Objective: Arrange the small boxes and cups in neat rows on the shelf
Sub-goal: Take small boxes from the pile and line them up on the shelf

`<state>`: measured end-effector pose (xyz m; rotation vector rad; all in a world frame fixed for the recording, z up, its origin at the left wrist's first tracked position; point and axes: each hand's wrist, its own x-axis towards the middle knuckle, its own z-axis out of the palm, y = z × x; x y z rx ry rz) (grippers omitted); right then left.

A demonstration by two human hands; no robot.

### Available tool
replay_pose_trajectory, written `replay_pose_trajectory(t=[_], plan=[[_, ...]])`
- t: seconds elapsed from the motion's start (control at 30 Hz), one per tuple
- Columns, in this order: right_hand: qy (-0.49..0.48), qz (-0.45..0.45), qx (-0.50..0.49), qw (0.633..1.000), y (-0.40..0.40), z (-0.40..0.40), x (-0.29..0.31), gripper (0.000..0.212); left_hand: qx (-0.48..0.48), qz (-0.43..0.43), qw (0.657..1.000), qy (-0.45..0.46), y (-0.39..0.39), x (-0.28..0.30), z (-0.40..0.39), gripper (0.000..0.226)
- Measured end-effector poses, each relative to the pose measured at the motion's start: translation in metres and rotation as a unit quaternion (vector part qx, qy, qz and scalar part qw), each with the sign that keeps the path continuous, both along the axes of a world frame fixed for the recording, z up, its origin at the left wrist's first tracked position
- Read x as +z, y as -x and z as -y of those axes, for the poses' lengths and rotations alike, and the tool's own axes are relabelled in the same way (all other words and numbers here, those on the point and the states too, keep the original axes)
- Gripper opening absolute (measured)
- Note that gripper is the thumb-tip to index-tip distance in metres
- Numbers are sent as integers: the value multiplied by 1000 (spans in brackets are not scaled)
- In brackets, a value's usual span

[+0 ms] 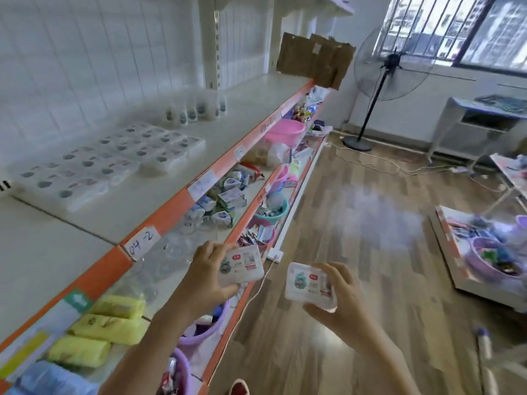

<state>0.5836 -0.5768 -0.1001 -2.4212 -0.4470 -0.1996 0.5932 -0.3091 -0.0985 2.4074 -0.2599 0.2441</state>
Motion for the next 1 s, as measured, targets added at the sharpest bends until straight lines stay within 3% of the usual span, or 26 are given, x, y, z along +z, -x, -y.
replay_pose_trajectory(t=[0.27,0.43,0.57,0.7,0.87,1.0], plan=[[-3,22,13,1000,-141,-4,36,70,15,53,998,26,-126,35,4,69],[-11,2,79,997,-212,-36,45,70,79,91,992,22,-162,56,-20,71],[-23,-2,194,981,-268,-91,61,67,171,94,980,41,-164,64,-58,69],[-17,24,345,938,-308,-165,71,69,293,98,950,54,-134,69,-98,60],[16,74,545,835,-315,-251,69,70,443,41,896,4,-72,67,-128,58],[12,238,561,793,-310,-300,64,66,528,-4,849,28,-40,66,-139,69]])
